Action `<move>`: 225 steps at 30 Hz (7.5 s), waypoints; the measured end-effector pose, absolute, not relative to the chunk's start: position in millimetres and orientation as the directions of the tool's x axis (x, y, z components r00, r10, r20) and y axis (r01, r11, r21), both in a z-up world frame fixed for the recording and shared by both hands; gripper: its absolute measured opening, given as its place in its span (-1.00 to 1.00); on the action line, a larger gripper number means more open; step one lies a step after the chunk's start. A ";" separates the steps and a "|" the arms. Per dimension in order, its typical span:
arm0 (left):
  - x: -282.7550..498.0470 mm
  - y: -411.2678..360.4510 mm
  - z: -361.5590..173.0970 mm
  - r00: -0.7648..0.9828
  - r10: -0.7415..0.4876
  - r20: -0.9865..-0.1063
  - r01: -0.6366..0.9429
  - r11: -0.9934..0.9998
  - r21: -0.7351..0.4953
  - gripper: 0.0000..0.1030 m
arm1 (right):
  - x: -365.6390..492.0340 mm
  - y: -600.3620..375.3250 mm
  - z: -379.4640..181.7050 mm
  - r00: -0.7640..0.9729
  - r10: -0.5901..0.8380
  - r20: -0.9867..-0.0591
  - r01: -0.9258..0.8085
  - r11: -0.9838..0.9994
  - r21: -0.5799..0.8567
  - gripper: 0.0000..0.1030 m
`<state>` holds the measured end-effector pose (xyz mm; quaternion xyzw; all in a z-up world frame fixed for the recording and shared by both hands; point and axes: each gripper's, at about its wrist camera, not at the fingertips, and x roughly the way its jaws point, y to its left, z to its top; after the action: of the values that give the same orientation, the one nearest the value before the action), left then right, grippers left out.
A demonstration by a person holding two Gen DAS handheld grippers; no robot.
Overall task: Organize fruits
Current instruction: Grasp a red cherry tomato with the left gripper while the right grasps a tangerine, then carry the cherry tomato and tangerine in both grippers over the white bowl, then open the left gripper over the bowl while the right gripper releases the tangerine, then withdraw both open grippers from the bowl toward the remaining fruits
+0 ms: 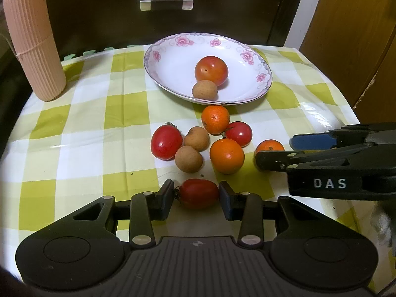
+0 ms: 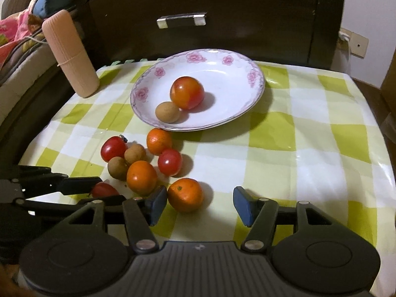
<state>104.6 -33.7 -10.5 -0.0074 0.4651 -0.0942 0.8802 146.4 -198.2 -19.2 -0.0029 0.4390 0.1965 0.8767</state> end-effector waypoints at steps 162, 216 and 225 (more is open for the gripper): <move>110.4 -12.2 67.3 0.683 -0.170 -0.711 0.114 0.985 -0.126 0.27 | 116.5 -194.0 49.4 0.675 0.320 -0.665 -0.225 0.947 0.228 -0.22; 107.9 2.9 23.7 0.533 -0.112 -0.839 0.116 0.992 -0.059 0.49 | 136.5 -169.8 -10.8 0.518 0.364 -0.774 -0.280 0.927 0.249 -0.18; 108.2 8.2 26.2 0.534 -0.110 -0.839 0.097 0.993 -0.068 0.49 | 140.7 -166.1 -12.3 0.511 0.389 -0.767 -0.295 0.917 0.268 -0.10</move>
<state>108.2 8.2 26.2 -0.0065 0.4793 -0.0592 0.8756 140.7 -166.1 -12.3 0.0516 0.4537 0.1971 0.8675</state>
